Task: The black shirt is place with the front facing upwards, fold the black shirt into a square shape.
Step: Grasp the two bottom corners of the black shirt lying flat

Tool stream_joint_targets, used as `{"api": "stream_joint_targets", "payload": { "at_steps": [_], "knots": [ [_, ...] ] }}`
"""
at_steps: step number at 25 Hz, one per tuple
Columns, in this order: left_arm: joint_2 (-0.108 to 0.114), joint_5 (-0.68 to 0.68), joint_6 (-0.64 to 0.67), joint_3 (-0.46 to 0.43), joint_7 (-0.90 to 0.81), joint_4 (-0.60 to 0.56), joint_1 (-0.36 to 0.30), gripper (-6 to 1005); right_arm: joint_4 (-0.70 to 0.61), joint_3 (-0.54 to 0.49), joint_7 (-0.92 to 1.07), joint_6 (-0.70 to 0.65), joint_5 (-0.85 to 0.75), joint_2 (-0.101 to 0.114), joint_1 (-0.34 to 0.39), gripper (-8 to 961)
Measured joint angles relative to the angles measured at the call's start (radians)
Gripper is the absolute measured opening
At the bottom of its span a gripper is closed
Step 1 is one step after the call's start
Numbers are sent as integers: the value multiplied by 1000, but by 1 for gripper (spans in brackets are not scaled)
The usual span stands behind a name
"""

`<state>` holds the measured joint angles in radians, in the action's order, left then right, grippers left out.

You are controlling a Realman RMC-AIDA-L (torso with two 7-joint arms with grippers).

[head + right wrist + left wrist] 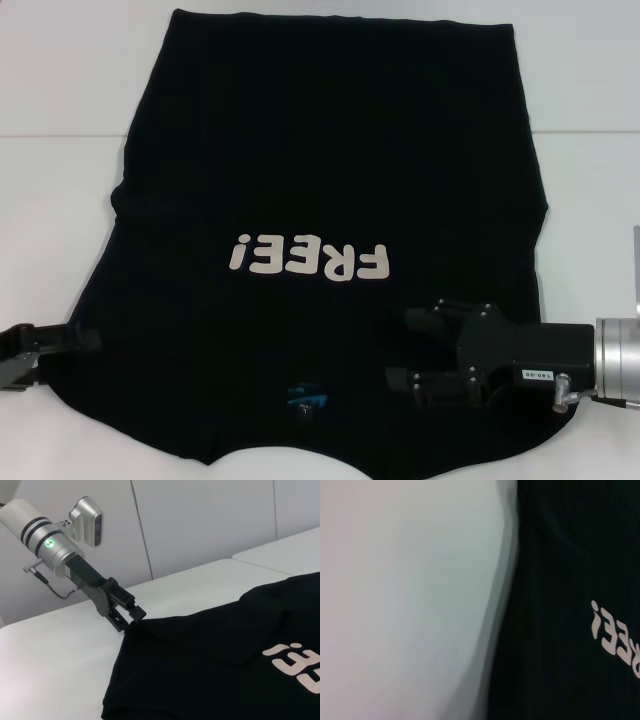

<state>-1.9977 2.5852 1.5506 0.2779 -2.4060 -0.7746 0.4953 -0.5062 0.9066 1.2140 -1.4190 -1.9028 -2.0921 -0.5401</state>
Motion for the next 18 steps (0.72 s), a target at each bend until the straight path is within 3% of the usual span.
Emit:
{"api": "stream_joint_targets", "payload": {
  "at_steps": [12, 18],
  "knots": [
    [-8, 5, -19, 54, 2, 8, 13, 936, 0, -8, 6, 0, 2, 1, 0, 903],
    [-9, 5, -28, 52, 11, 1, 5, 756, -7, -8, 17, 0, 2, 2, 5, 903]
  ]
}}
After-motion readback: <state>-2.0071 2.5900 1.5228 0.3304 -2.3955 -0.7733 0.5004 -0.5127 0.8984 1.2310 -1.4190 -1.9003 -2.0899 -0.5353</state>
